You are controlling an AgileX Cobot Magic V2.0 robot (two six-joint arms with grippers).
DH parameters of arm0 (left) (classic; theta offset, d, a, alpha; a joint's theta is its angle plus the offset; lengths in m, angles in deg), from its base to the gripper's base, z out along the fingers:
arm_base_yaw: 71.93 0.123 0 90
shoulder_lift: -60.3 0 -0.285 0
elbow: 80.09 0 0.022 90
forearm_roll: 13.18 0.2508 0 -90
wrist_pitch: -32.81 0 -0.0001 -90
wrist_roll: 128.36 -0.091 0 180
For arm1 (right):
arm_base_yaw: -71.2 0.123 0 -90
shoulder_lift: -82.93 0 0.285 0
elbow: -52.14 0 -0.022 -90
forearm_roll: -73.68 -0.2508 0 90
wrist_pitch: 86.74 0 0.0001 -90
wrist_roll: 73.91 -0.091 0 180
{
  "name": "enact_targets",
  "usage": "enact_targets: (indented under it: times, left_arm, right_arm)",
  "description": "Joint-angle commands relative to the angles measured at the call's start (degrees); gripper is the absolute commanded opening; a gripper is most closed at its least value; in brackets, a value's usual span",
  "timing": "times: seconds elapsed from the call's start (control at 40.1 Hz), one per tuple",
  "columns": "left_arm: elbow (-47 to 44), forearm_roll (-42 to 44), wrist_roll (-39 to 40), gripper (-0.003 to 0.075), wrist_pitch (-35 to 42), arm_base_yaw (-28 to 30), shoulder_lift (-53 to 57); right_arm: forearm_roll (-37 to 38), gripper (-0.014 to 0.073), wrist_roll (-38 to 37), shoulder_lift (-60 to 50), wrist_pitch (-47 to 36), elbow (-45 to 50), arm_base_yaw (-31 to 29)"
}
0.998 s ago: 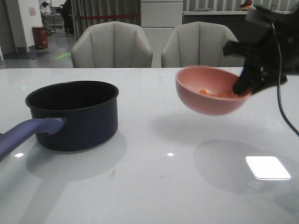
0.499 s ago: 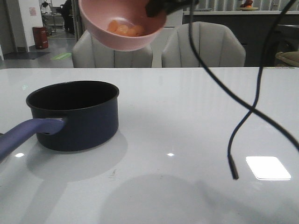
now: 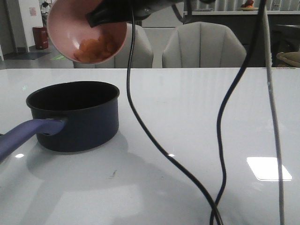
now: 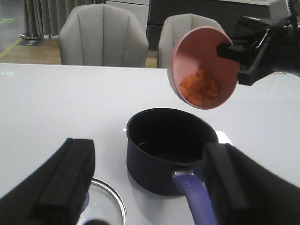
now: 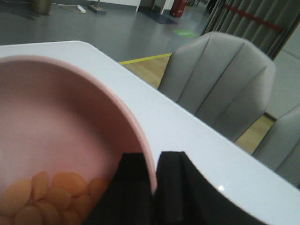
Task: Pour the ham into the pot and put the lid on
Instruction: 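Tilt the pink bowl with the right gripper to pour carrots into saucepan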
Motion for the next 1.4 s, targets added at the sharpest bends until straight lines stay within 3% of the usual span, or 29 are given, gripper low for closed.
enact_targets:
  times: [0.0,0.175,0.349,0.674,0.899,1.023,1.123,1.223,1.373]
  left_arm:
    - [1.62,0.12,0.23,0.0510,4.55,-0.49,-0.56]
    - [1.62,0.12,0.23,0.0510,4.55,-0.49,-0.56]
    - [1.62,0.12,0.23,0.0510,4.55,-0.49,-0.56]
    - [1.62,0.12,0.23,0.0510,4.55,-0.49,-0.56]
    - [1.62,0.12,0.23,0.0510,4.55,-0.49,-0.56]
    - [1.62,0.12,0.23,0.0510,4.55,-0.49,-0.56]
    - [1.62,0.12,0.23,0.0510,4.55,-0.49,-0.56]
    - [1.62,0.12,0.23,0.0510,4.55,-0.49,-0.56]
    - [1.62,0.12,0.23,0.0510,4.55,-0.49,-0.56]
  right_arm:
    - [6.80,0.0137,0.79,-1.76,-12.16,-2.22,0.70]
    - [14.09,0.0137,0.83,0.49,-27.23,-0.38,1.41]
    - [25.42,0.0137,2.11,2.04,-36.86,1.75,1.58]
    - [26.94,0.0137,12.95,4.35,-38.80,1.75,1.77]
    - [25.82,0.0137,11.70,5.20,-36.43,1.63,1.77]
    - [21.49,0.0137,7.98,5.20,-35.32,1.48,1.77]
    - [12.77,0.0137,-1.47,3.52,-29.90,1.30,1.77]
    - [0.28,0.0137,-7.08,0.38,-16.21,-0.56,1.36]
    - [-13.29,0.0137,-7.35,-3.41,2.90,-3.85,-0.29]
